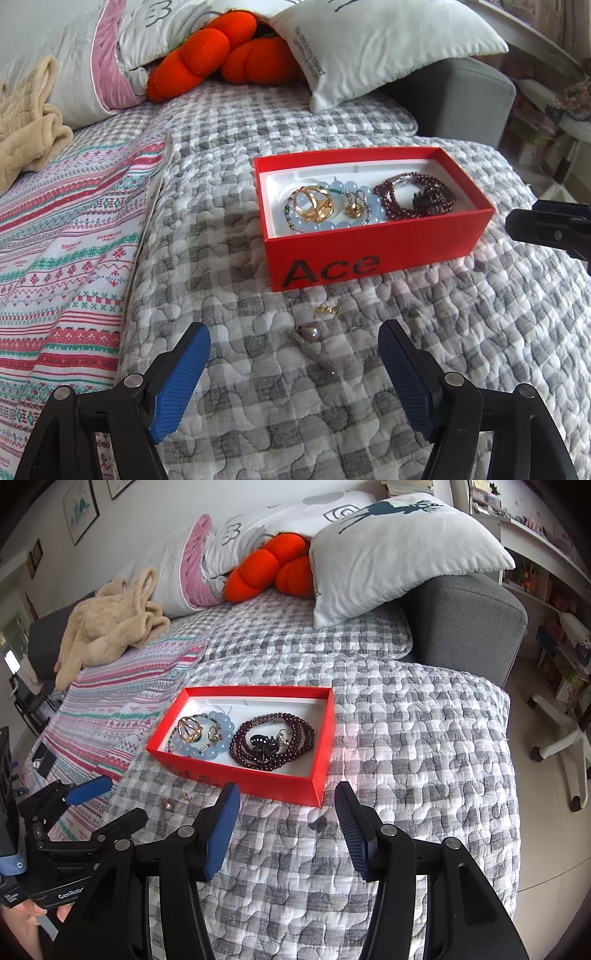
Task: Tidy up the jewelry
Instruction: 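Withdraw both tools toward the earrings left on the quilt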
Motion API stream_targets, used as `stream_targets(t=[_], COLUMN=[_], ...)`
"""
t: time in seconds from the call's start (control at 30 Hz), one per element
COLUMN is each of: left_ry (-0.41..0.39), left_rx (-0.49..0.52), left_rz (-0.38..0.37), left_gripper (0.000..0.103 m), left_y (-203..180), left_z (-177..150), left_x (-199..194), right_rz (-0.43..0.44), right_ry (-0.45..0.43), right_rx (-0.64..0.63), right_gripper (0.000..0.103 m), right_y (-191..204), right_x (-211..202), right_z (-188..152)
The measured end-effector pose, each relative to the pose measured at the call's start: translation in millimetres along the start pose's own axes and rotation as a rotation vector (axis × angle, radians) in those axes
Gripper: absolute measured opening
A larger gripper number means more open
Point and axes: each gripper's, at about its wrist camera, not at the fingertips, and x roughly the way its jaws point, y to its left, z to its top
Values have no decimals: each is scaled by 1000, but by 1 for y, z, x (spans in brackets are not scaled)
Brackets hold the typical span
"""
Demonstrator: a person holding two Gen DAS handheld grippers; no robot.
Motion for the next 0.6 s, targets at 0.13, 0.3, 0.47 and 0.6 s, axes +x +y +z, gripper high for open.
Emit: stream_targets(t=[0.13, 0.3, 0.47, 0.6], left_ry=[5, -22, -22, -8], left_rx=[7, 11, 16, 0], left_rz=[8, 11, 38, 20], left_gripper=[85, 89, 92, 92], left_y=[5, 10, 12, 15], left_z=[-10, -27, -39, -37], left_x=[0, 2, 12, 19], right_rz=[-27, -61, -104, -128], right_ry=[13, 42, 77, 106], right_rx=[-21, -46, -108, -139], right_gripper=[64, 65, 66, 66], right_y=[1, 5, 14, 18], right_x=[-3, 0, 11, 21], right_z=[-13, -30, -45, -53])
